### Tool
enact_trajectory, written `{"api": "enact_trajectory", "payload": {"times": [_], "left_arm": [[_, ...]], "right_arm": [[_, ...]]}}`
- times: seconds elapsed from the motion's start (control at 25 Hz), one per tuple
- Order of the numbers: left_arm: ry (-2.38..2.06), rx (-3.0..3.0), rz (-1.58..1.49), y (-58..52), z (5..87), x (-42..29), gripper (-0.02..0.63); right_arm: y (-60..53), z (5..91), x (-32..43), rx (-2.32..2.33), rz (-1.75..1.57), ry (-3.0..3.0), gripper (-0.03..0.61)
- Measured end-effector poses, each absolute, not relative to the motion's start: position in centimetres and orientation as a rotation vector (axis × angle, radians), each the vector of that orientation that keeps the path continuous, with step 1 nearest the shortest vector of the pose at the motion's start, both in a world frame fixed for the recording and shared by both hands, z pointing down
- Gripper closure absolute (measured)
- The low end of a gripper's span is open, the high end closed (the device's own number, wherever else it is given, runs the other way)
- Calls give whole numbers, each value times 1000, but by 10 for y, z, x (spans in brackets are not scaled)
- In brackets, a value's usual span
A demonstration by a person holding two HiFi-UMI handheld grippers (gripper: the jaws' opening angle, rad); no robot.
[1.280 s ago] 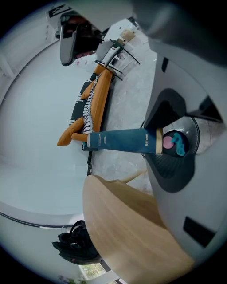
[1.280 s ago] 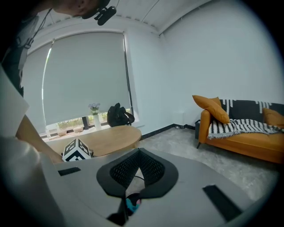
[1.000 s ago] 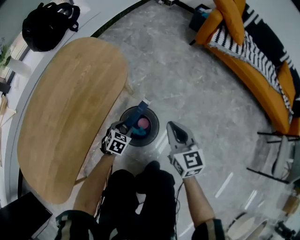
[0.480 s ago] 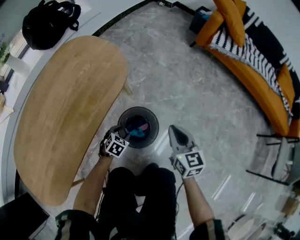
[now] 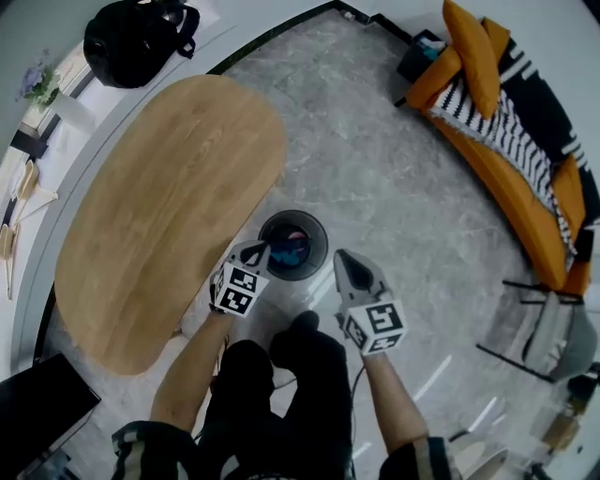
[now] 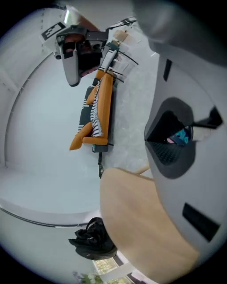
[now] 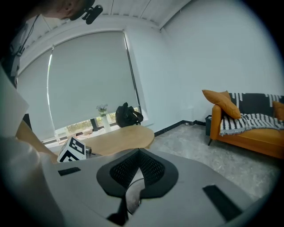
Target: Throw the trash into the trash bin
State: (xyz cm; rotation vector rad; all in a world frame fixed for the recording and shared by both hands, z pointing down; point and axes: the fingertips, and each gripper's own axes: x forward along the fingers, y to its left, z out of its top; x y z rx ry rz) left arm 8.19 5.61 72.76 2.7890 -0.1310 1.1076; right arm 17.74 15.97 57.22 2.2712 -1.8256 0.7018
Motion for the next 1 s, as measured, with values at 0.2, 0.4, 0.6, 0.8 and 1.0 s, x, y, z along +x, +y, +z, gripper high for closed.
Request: {"api": "enact_trajectory", "payload": {"times": [0.2,0.4,0.6,0.8,1.0], "left_arm": [[-229,2805,1055,26,618,48,612],[-400,2823,991,-17,511,-13,612],[-554,2809,894,-45,409,-82,612],[-653,2767,789,-50,314,-147,612],[-762,2772,699,-49,241,-206,612]], "right_arm": [[124,488,145,2212,670,-1904,578],[86,402,94,2126,615,-2004,578],[55,324,33,2045,544,-2100,578],[28,240,-32,1947,510,-2187,578],[20,190,-78,1912,483,-2253,578]]}}
